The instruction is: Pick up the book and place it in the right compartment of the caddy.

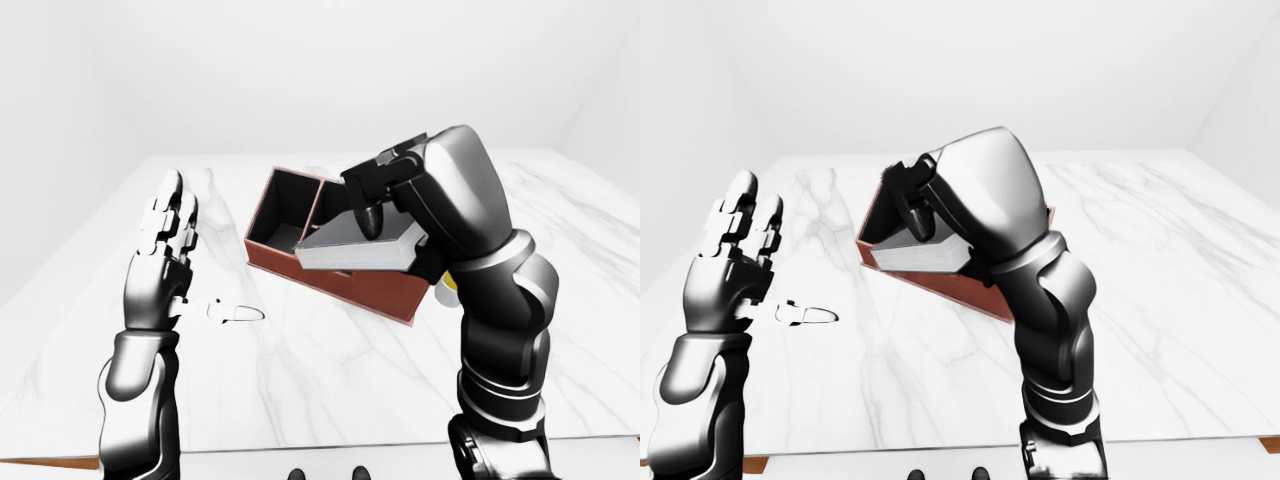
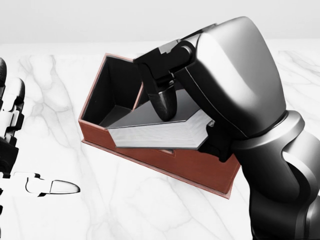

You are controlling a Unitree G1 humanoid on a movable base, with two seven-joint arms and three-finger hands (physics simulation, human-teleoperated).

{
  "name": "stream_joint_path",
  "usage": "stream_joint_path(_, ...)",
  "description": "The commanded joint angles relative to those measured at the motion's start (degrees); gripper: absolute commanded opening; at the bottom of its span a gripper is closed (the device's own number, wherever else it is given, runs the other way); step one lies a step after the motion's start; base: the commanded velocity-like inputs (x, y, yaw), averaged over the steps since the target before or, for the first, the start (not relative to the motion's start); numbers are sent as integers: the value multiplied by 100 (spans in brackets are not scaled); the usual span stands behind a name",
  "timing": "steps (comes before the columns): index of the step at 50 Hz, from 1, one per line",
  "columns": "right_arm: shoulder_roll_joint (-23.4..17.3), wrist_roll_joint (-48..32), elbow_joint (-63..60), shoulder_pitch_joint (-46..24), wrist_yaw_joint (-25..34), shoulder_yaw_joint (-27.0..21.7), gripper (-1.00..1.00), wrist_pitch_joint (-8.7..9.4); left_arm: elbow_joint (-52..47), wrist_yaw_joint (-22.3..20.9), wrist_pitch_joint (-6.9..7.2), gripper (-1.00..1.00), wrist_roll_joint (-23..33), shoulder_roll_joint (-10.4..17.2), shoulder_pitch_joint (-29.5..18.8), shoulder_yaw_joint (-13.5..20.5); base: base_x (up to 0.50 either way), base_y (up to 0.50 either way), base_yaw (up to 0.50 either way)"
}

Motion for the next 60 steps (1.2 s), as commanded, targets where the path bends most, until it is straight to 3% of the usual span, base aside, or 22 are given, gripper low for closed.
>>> stream_joint_path(1,-179,147,27,-818,-9,-203,-100,0,58,-1,0,100,20,-7,-22,-56,0,0,0)
stream_joint_path(4,-377,192,194,-1190,227,-303,-100,0,56,-1,0,100,24,-11,-21,-69,0,0,0)
stream_joint_path(9,-786,461,607,-2177,1101,-436,-100,0,4,-1,0,100,54,1,-45,-81,0,0,0)
stream_joint_path(14,-1125,284,1341,-2969,1482,-521,-100,0,-37,0,0,100,89,0,-87,-121,0,0,0)
stream_joint_path(21,-1446,273,2285,-3556,1482,-550,-100,0,21,13,0,100,125,-13,-135,-183,0,0,0)
stream_joint_path(30,-1570,3,3624,-4263,1482,-511,-100,0,102,36,0,100,177,-41,-182,-311,0,0,0)
stream_joint_path(37,-1605,-339,4528,-4362,1357,-480,-100,0,93,24,0,100,168,-40,-181,-302,0,0,0)
stream_joint_path(48,-1686,-934,6147,-4514,399,-392,-100,0,68,29,0,100,148,-50,-180,-324,0,0,0)
stream_joint_path(60,-1602,-1410,6728,-4395,-4,-337,-100,0,79,32,0,100,133,-55,-193,-333,0,0,0)
